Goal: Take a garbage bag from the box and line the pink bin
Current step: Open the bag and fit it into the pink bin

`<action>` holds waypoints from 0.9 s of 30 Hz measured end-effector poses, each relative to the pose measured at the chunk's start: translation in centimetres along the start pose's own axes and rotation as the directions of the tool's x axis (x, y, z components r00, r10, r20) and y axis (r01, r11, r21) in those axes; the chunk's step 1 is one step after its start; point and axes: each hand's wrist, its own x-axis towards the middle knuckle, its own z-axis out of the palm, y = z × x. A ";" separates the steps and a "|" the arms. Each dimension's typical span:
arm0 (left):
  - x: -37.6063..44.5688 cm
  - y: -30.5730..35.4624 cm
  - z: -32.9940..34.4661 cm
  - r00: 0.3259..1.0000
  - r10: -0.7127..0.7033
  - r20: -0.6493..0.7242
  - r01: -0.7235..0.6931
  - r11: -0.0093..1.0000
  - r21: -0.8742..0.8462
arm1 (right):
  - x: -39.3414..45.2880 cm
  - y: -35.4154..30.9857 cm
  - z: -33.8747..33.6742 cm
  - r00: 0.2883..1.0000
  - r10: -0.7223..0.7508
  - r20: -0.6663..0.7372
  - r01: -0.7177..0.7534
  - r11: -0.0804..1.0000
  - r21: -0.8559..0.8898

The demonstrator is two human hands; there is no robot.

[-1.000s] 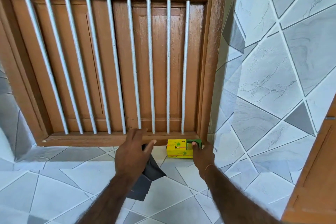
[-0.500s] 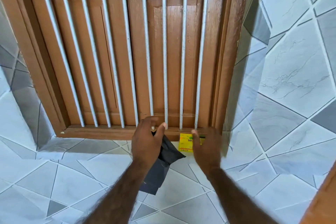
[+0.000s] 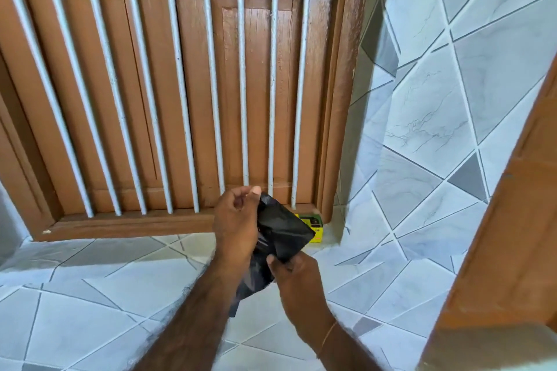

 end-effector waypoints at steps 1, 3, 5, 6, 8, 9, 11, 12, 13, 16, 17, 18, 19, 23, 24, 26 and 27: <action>-0.2 0.0 -0.1 1.000 -0.023 0.018 0.024 0.999 -0.044 | -0.1 -0.2 -0.5 0.999 0.035 -0.026 -0.033 0.998 0.044; -0.6 -0.5 -0.6 0.993 -0.057 0.106 0.070 0.989 -0.127 | -0.6 -1.0 -1.9 0.994 0.109 0.007 -0.109 0.976 0.187; -1.6 -1.3 -1.2 0.941 -0.085 0.328 0.137 0.980 -0.141 | -0.8 -1.5 -3.8 0.986 0.161 0.034 -0.164 0.937 0.308; -2.5 -1.9 -1.3 0.878 -0.110 0.467 0.181 0.977 -0.110 | -0.8 -1.6 -4.9 0.985 0.167 0.042 -0.172 0.928 0.332; -5.4 -3.4 -1.3 0.711 -0.183 0.679 0.271 0.962 -0.024 | -1.1 -2.1 -7.5 0.984 0.146 0.105 -0.175 0.908 0.381; -6.8 -4.3 -1.2 0.636 -0.206 0.744 0.298 0.955 0.010 | -1.1 -2.2 -8.7 0.979 0.145 0.141 -0.191 0.893 0.407; -9.3 -5.0 -0.8 0.583 -0.197 0.788 0.287 0.958 0.027 | -1.6 -2.6 -11.2 0.964 0.156 0.217 -0.243 0.850 0.467; -10.5 -4.6 -0.6 0.598 -0.185 0.780 0.267 0.963 0.023 | -2.0 -2.9 -12.7 0.952 0.153 0.266 -0.270 0.828 0.492; -11.2 -4.3 -0.6 0.615 -0.177 0.768 0.243 0.969 0.028 | -2.3 -3.2 -13.7 0.937 0.160 0.311 -0.303 0.815 0.494; -14.1 -0.8 1.0 0.598 -0.191 0.779 0.086 0.981 0.174 | -4.4 -3.7 -18.2 0.899 0.084 0.431 -0.330 0.777 0.536; -14.1 -0.7 0.9 0.567 -0.193 0.801 0.040 0.978 0.207 | -4.4 -3.6 -18.3 0.893 0.086 0.441 -0.344 0.764 0.547; -14.5 -0.6 0.9 0.533 -0.211 0.820 0.042 0.974 0.223 | -4.7 -3.8 -18.6 0.891 0.072 0.448 -0.348 0.740 0.575; -15.8 -0.3 1.3 0.514 -0.234 0.825 0.068 0.970 0.233 | -5.3 -4.0 -19.6 0.885 0.035 0.464 -0.351 0.705 0.616; -24.4 0.2 2.6 0.516 -0.361 0.777 0.217 0.932 0.289 | -8.1 -3.6 -25.5 0.898 0.017 0.440 -0.368 0.575 0.730; -25.9 0.4 2.4 0.507 -0.383 0.772 0.277 0.921 0.274 | -8.5 -3.3 -26.2 0.908 0.058 0.415 -0.379 0.535 0.755; -28.4 1.0 1.9 0.476 -0.439 0.762 0.370 0.886 0.280 | -9.0 -2.5 -27.7 0.922 0.137 0.361 -0.382 0.459 0.802; -29.6 1.3 1.3 0.461 -0.470 0.753 0.392 0.869 0.303 | -9.2 -2.0 -28.3 0.925 0.197 0.326 -0.381 0.438 0.815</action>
